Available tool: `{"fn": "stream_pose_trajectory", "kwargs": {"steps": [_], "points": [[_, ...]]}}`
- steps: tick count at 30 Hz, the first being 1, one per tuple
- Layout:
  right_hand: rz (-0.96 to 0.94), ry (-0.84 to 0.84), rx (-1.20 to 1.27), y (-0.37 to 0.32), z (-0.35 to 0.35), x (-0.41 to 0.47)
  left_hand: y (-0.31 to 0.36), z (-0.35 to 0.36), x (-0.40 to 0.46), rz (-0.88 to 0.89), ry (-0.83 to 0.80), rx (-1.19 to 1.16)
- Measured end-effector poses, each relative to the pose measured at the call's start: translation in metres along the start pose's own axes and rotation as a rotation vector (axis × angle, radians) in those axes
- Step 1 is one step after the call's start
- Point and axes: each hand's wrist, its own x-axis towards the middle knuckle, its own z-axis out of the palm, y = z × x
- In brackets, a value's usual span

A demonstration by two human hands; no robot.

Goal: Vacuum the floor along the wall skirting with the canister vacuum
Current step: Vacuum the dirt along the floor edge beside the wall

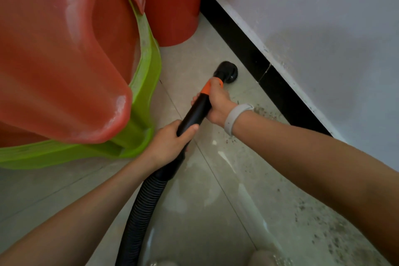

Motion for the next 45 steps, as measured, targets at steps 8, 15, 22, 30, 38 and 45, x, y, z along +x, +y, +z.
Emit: {"fn": "stream_pose_trajectory", "kwargs": {"steps": [8, 15, 22, 30, 38, 45], "points": [[-0.018, -0.049, -0.159, -0.031, 0.043, 0.043, 0.003, 0.000, 0.045, -0.111, 0.206, 0.111], [-0.056, -0.022, -0.158, -0.050, 0.031, 0.058, 0.011, 0.014, 0.069, -0.140, 0.158, 0.159], [-0.089, 0.084, -0.054, -0.036, -0.004, 0.043, 0.024, 0.023, 0.048, -0.079, 0.004, 0.260], [-0.036, 0.228, 0.031, 0.002, -0.044, 0.001, 0.011, 0.018, 0.002, 0.003, -0.220, 0.265], [-0.118, 0.007, 0.011, 0.001, 0.017, 0.004, -0.002, -0.010, 0.002, -0.019, 0.082, 0.281], [-0.043, -0.046, -0.147, -0.006, 0.053, 0.025, -0.001, -0.016, 0.015, -0.142, 0.172, 0.311]]}}
